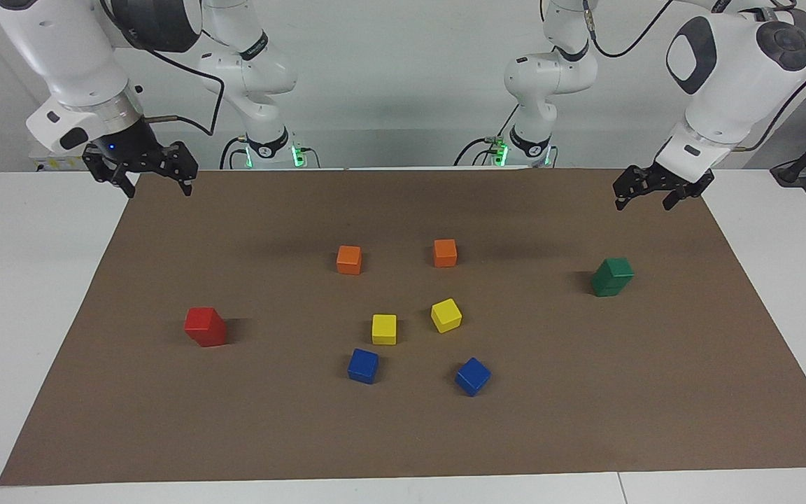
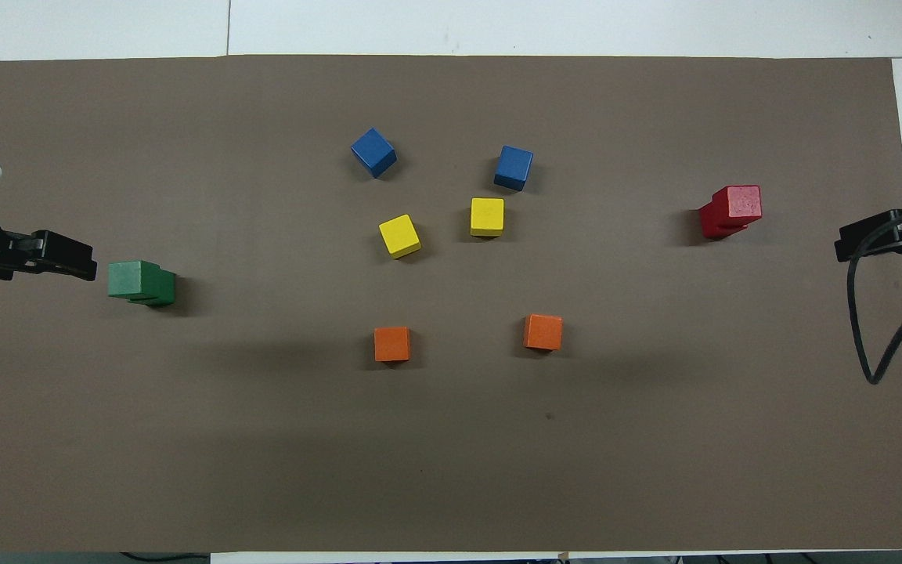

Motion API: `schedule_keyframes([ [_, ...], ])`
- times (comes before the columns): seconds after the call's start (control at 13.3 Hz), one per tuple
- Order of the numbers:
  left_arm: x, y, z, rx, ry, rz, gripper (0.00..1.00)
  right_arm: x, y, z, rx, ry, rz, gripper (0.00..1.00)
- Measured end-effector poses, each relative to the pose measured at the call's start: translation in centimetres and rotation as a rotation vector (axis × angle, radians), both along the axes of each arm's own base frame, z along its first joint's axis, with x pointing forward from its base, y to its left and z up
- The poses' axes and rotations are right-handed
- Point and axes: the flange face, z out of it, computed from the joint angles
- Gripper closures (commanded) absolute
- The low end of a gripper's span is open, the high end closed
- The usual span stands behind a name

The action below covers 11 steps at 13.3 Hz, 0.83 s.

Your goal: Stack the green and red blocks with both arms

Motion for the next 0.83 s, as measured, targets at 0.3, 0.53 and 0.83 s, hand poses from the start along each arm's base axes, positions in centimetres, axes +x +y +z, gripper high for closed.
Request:
schedule_keyframes([
  [0.3,0.0,0.0,0.1,0.000,-0.002,0.001,0.00,-0.1,-0.1,0.4,-0.007,-0.010,0.000,0.00],
  [0.53,-0.1,-0.5,0.9,0.015,-0.007,-0.014,0.00,-0.1,-0.1,0.4,-0.007,-0.011,0.000,0.00],
  [0.83,-0.4,-2.9,1.5,0.024,-0.009,-0.058,0.00,-0.1,-0.1,0.4,-0.007,-0.011,0.000,0.00],
])
